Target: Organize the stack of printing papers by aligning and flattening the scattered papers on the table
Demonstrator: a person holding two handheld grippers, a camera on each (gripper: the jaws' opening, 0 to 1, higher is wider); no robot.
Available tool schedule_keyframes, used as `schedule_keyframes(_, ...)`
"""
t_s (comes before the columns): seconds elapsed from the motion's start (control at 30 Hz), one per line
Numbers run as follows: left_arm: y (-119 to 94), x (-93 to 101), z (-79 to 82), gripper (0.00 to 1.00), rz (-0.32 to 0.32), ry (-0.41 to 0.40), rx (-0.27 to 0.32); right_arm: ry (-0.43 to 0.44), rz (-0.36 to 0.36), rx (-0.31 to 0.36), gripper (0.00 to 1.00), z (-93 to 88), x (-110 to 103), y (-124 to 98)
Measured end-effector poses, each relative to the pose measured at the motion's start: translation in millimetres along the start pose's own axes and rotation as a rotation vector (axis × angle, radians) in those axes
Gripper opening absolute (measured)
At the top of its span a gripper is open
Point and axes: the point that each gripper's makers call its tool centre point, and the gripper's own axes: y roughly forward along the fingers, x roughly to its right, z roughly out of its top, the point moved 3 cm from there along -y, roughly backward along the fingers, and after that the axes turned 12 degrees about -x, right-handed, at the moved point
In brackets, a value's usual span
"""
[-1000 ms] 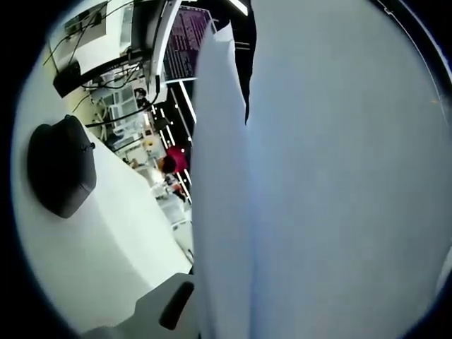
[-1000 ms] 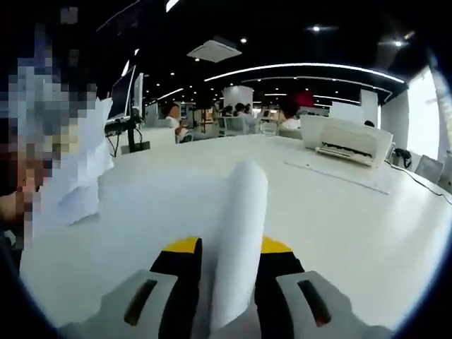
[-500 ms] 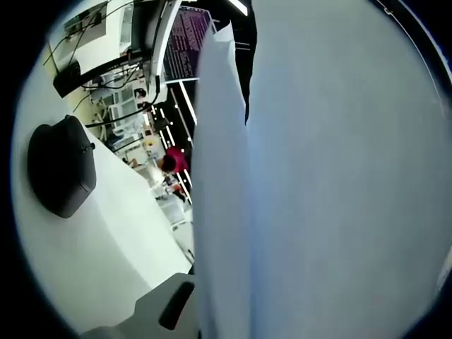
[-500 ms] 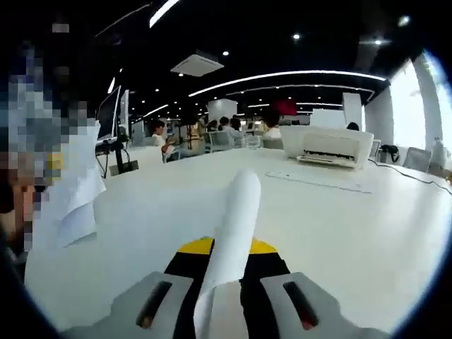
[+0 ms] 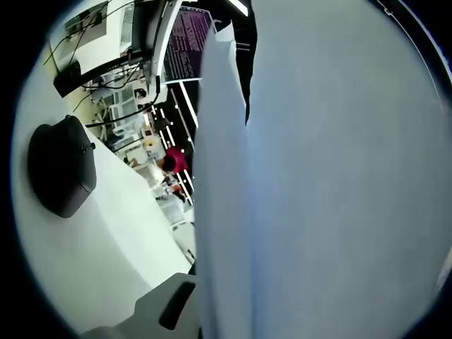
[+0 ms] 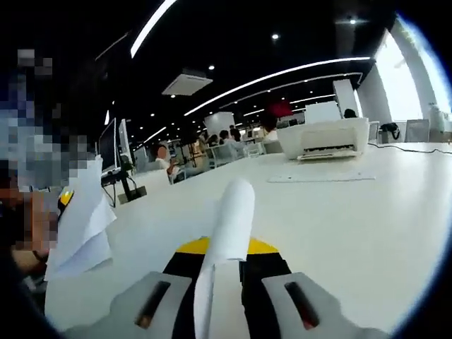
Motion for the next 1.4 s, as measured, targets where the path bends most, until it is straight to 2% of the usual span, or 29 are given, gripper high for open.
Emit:
schedule_keyframes(0.2,0,0.5,-0.3,0.08,-0.001,0.000,0.001,0.049,0.002,0.047,0.15,4.3,3,-5)
schedule_keyframes(0.27,0,0.7,-0.4,0.08,-0.001,0.000,0.001,0.085,0.043,0.027,0.13,1.0,-1,-5)
schedule_keyframes(0.37,0,0.8,-0.4,0.08,-0.003,0.000,0.000,0.065,0.057,0.017,0.11,-0.1,-6,-4)
schedule_keyframes(0.43,0,1.0,-0.3,0.08,-0.003,0.001,0.001,0.081,0.094,-0.007,0.11,-2.9,-13,-3)
schedule_keyframes(0.6,0,0.9,-0.1,0.08,-0.004,-0.001,0.002,0.094,0.117,-0.036,0.07,-6.1,-17,-2)
schedule_keyframes(0.8,0,1.3,-0.1,0.08,-0.006,0.000,0.003,0.083,0.092,-0.005,0.02,-3.7,-13,-7)
schedule_keyframes(1.0,0,0.3,0.6,0.08,-0.006,-0.002,0.004,0.113,0.091,0.021,0.01,-0.4,-9,-10)
schedule_keyframes(1.23,0,0.1,0.8,0.09,-0.005,-0.004,0.005,0.169,0.102,0.085,0.00,6.0,-4,-18)
schedule_keyframes(1.4,0,0.5,0.6,0.09,-0.005,-0.004,0.006,0.184,0.105,0.106,0.00,6.6,-8,-22)
